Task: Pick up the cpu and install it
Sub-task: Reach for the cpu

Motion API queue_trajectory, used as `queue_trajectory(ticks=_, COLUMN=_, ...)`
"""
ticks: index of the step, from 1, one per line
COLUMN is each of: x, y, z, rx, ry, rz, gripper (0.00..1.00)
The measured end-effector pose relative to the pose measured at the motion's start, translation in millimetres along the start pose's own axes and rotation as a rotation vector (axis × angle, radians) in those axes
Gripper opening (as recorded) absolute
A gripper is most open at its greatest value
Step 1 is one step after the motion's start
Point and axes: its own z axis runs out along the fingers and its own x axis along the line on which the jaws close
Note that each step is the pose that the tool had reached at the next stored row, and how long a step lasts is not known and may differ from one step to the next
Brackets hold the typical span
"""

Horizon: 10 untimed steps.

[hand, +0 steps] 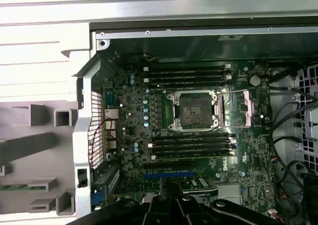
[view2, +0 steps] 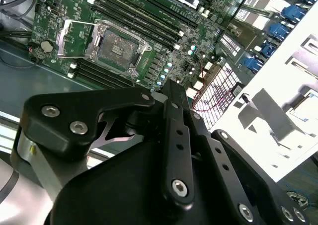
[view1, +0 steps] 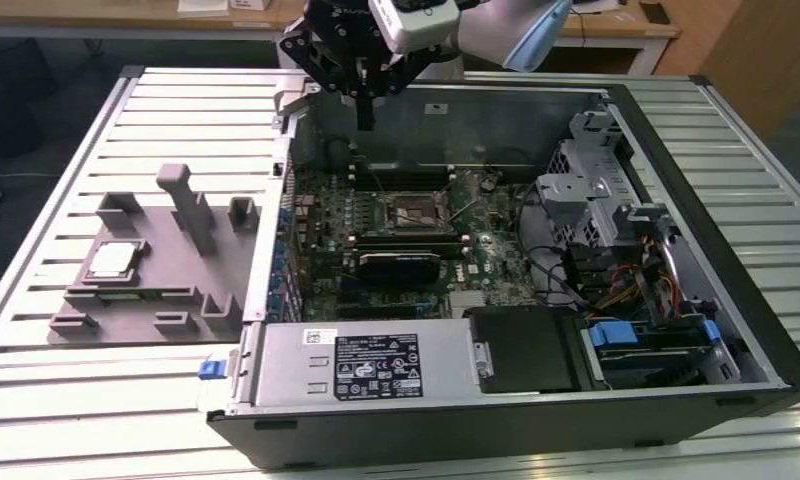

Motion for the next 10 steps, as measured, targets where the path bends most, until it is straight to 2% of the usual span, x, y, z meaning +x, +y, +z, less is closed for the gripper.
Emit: queue_trajectory(ticks=10, x=8.5, y=-0.7, z=-0.3, rx=0.0001, ry=0.0001, rz=0.001, gripper=0.11)
